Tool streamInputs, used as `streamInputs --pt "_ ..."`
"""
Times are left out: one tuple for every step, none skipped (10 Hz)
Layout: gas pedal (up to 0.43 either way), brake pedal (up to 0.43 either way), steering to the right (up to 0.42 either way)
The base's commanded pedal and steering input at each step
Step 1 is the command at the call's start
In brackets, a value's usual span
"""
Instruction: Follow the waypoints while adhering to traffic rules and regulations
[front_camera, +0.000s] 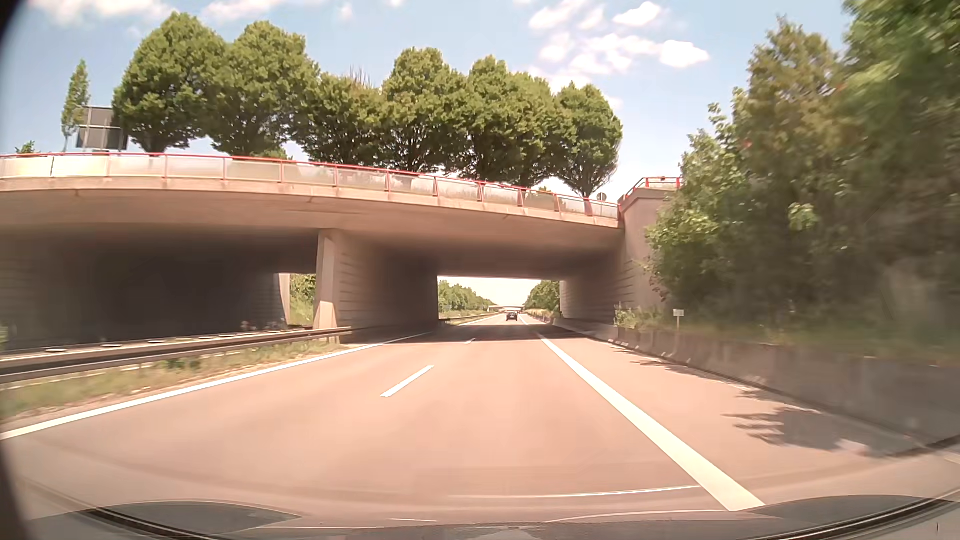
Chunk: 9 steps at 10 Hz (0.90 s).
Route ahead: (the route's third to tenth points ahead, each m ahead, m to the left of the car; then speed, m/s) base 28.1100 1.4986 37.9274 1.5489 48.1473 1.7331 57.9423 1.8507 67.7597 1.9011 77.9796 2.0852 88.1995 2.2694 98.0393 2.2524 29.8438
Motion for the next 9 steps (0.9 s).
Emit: streamInputs --pt "0.157 0.012 -0.001" --pt "0.169 0.012 -0.001" --pt "0.169 0.012 -0.001" --pt "0.177 0.012 -0.001" --pt "0.240 0.012 -0.001" --pt "0.248 0.012 -0.001" --pt "0.260 0.012 -0.001" --pt "0.280 0.012 -0.002" --pt "0.280 0.006 -0.001"
